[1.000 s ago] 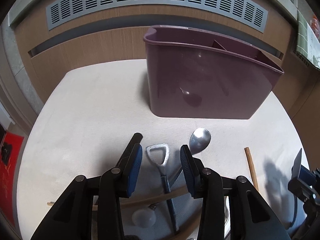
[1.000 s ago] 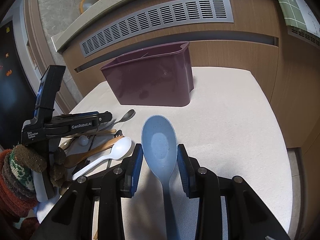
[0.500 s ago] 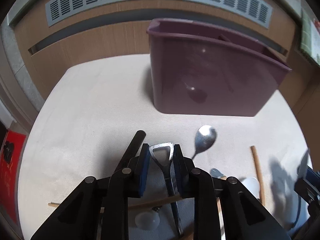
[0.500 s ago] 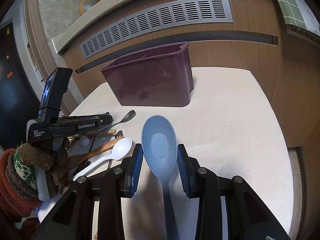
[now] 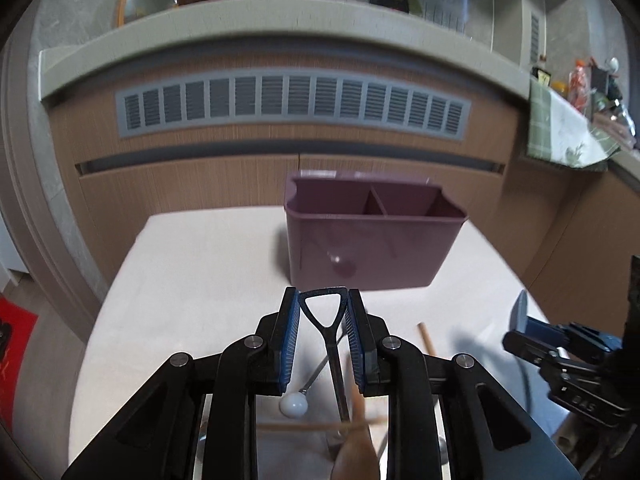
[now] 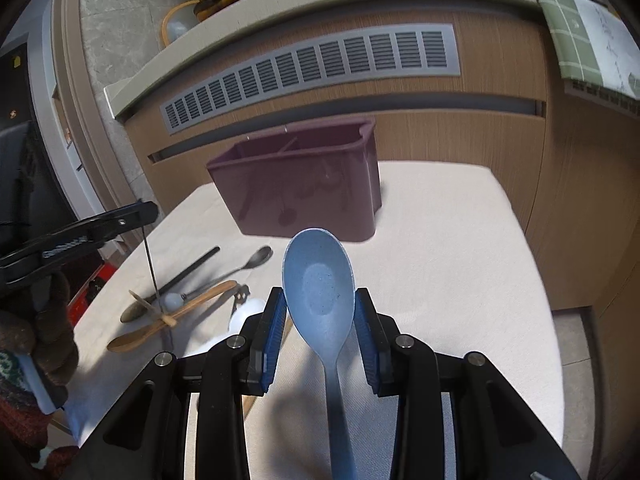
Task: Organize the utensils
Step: 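Close the left tool on the silver shovel-shaped scoop handle, then lower the blue spoon and silver scoop into the maroon caddy and open both tools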
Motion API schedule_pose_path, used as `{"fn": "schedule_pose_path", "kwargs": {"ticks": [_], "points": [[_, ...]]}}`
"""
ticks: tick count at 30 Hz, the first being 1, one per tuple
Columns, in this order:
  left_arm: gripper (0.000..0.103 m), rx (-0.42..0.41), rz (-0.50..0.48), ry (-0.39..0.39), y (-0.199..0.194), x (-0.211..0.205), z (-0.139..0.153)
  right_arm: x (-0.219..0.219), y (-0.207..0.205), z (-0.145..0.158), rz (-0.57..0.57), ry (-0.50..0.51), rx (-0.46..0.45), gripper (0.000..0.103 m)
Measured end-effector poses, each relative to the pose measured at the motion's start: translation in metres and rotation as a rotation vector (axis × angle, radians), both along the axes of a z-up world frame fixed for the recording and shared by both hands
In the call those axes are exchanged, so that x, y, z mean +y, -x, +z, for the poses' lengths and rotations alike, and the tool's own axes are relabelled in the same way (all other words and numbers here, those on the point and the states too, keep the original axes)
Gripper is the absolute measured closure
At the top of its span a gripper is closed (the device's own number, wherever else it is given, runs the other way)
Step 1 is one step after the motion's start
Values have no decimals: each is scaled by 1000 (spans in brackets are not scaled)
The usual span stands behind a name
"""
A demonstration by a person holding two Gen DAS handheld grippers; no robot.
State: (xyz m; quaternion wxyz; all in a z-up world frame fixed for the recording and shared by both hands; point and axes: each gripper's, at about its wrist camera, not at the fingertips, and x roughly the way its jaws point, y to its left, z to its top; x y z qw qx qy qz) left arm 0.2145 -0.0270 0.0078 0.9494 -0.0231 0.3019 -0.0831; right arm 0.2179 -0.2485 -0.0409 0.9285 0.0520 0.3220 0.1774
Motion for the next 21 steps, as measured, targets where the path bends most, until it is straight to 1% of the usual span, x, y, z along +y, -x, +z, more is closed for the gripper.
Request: {"fn": "schedule_pose_path", "kwargs": {"ticks": [5, 7, 8, 9, 11, 13, 14, 16, 19, 21], "points": [[79, -54, -12, 10, 8, -6, 25, 7, 3, 20, -1, 30, -56, 71], [79, -86, -20, 10, 9, -6, 38, 8, -1, 38, -1, 20, -93, 71], [79, -110, -28, 8, 7, -6, 49, 8, -3, 48, -3, 18, -116, 71], [79, -140, -38, 8, 4, -6, 63, 7, -7, 61, -4, 18, -142, 72], [79, -217, -60, 14, 0, -6, 100, 5, -15, 100, -15, 10, -237, 72], [79, -271, -70, 20, -4, -7, 129, 2, -23, 141, -26, -18, -343, 72], [79, -298, -75, 21, -8, -6, 146, 2, -27, 155, -28, -26, -375, 72], [79, -332, -73, 20, -16, -6, 165, 4, -43, 181, -32, -28, -408, 72], [79, -370, -64, 8, -32, -6, 181, 11, -64, 197, -38, -16, -419, 72], [79, -378, -57, 19, -45, -4, 181, 16, -76, 197, -41, 4, -426, 72]]}}
